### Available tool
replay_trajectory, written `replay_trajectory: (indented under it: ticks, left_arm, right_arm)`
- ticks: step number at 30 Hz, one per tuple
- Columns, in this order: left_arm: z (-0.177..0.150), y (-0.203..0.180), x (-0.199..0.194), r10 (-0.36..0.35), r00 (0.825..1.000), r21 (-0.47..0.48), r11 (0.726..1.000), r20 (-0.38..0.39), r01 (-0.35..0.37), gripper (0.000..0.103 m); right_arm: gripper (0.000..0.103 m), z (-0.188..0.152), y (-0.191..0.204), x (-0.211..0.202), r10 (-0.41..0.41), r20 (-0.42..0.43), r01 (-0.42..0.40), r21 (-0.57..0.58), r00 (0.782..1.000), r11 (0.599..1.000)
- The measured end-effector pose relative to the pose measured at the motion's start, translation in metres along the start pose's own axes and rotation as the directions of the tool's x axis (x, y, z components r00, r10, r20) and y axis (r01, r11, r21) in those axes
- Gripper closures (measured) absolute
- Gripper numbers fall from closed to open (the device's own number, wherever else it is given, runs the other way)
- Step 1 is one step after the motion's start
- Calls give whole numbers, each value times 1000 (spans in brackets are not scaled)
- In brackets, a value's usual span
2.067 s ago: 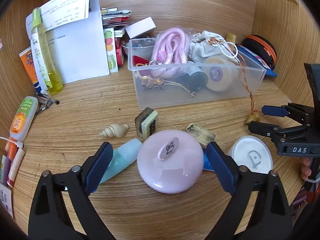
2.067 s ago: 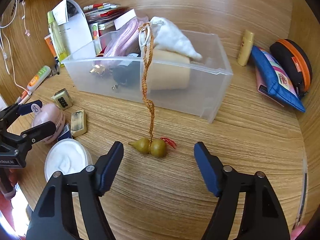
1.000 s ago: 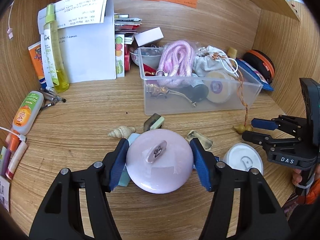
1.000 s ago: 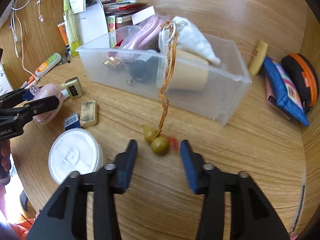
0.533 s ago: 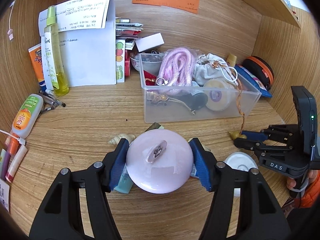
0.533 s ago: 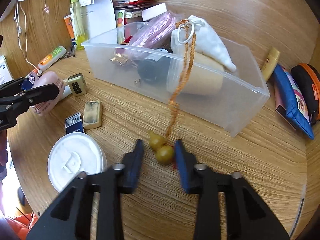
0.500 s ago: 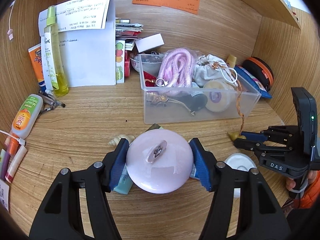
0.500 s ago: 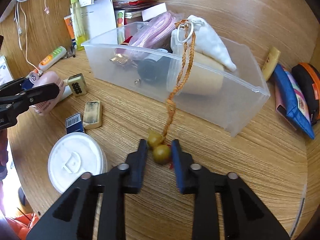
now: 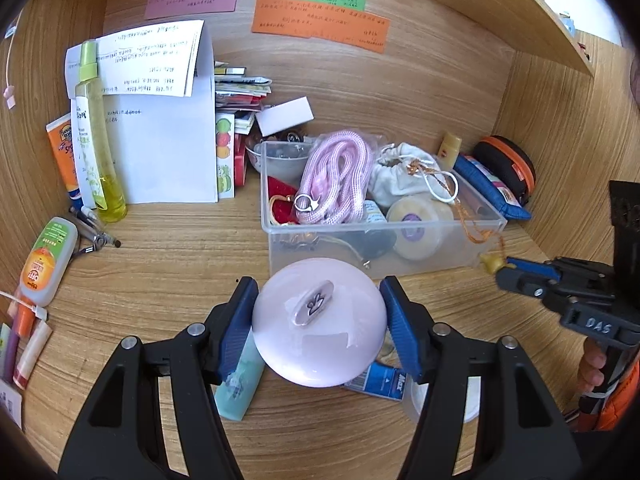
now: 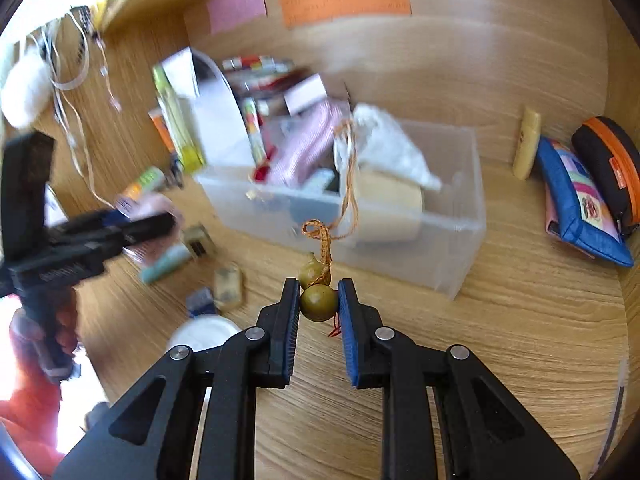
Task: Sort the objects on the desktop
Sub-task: 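Carry the pink compact and gourd pendant into the clear box with both tools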
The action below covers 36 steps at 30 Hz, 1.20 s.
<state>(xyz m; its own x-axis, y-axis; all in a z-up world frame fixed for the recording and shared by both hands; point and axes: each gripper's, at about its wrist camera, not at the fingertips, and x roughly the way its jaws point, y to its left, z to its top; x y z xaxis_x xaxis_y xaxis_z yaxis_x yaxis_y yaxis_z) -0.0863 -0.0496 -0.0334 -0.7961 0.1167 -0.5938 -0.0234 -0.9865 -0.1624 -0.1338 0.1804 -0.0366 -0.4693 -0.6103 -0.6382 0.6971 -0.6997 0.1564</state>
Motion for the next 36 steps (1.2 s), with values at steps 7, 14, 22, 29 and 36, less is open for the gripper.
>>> replay_trajectory:
  ticks: [7, 14, 22, 29, 36]
  left_arm:
    - [9, -2, 7, -19, 1000, 1, 1000, -8, 19, 41]
    - [19, -6, 17, -18, 1000, 12, 1000, -19, 19, 41]
    - [38, 0, 23, -17, 1000, 15, 1000, -11, 18, 41]
    - [58, 8, 28, -13, 1000, 7, 1000, 10, 13, 41]
    - [76, 12, 44, -10, 1000, -10, 1000, 11, 10, 41]
  right_arm:
    - [85, 13, 0, -16, -12, 73, 13, -3, 997, 1000]
    - [85, 22, -20, -15, -8, 87, 5, 40, 996, 999]
    - [85, 38, -38, -8, -14, 104, 6, 71, 994, 997]
    - [85, 53, -46, -2, -26, 114, 19, 66, 993, 998]
    - [85, 59, -62, 13, -58, 85, 50, 90, 995, 995]
